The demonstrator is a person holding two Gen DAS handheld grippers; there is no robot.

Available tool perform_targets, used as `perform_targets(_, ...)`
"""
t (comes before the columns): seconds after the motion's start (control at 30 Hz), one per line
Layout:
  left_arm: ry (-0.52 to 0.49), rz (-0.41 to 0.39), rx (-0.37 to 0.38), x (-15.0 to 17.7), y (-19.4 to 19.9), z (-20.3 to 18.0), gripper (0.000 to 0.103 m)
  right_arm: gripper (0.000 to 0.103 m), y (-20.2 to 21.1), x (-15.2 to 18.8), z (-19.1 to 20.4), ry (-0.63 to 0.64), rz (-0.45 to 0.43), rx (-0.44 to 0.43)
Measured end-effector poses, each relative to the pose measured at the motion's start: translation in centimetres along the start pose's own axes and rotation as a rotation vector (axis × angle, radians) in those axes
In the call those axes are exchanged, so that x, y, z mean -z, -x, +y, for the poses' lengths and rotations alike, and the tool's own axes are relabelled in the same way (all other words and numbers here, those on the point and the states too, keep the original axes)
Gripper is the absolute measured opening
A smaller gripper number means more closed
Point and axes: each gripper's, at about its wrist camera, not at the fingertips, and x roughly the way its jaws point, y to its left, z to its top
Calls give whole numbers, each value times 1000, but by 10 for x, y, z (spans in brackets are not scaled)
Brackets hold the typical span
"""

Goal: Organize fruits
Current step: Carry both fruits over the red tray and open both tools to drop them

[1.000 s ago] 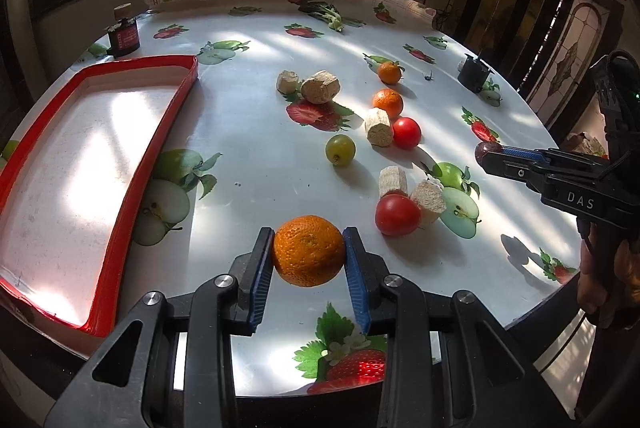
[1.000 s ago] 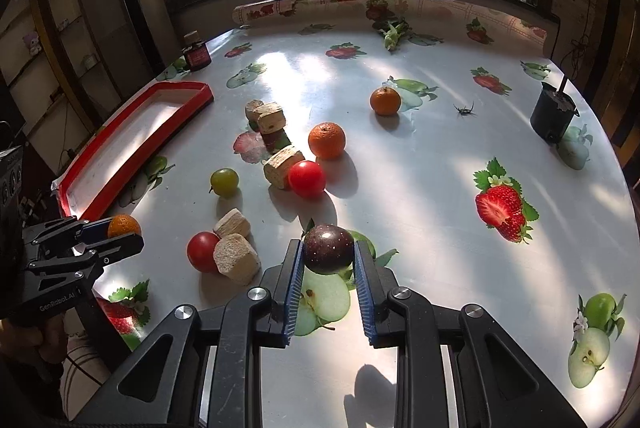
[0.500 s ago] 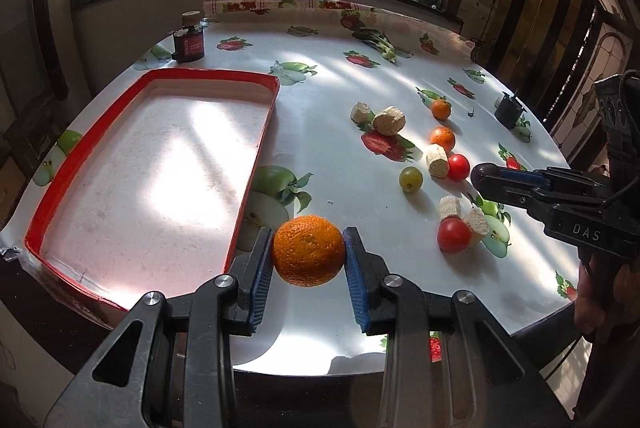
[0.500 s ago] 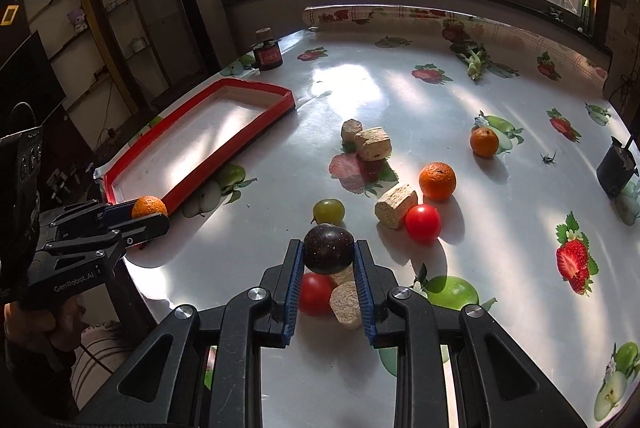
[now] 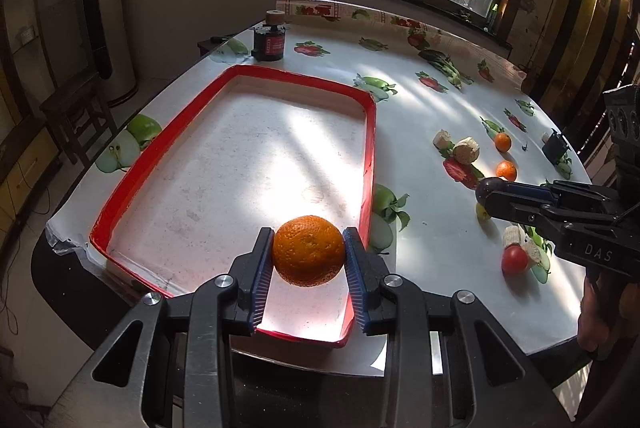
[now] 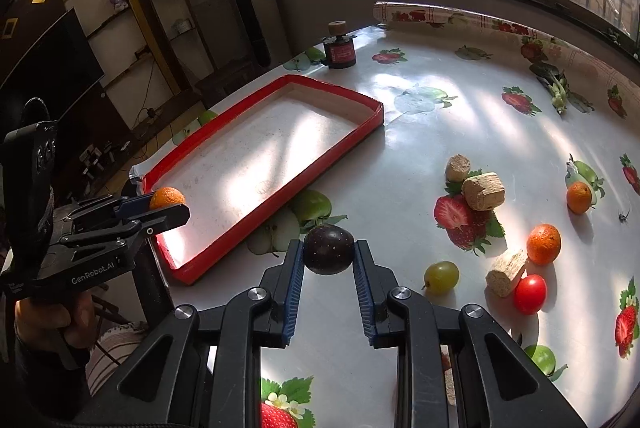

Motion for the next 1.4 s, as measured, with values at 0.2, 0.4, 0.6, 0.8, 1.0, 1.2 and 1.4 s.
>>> perform_targets(0.2, 38, -1, -29, -8, -5, 22, 32, 25, -26, -24, 23, 16, 14, -58)
perform_targets(0.4, 73, 7, -57, -20, -18, 42, 32, 25, -69, -56, 41, 23, 42, -115)
perform_targets(0.6, 92, 38, -79, -26, -42, 56, 32, 25, -117, -82, 50, 35, 85, -113)
perform_targets(0.8, 97, 72, -92, -24, -60, 62, 32, 25, -150, -87, 53, 51, 130, -103)
perform_targets(1.0, 94, 107, -112, -18, -74, 64, 32, 29, -169, -82, 56, 76, 167, -89)
perform_targets(1.2, 123, 104, -138, -18, -67, 64, 33, 39, -161, -81, 56, 86, 152, -69)
perform_targets(1.4, 122, 67, -160, -20, -51, 58, 43, 49, -128, -80, 50, 66, 100, -90)
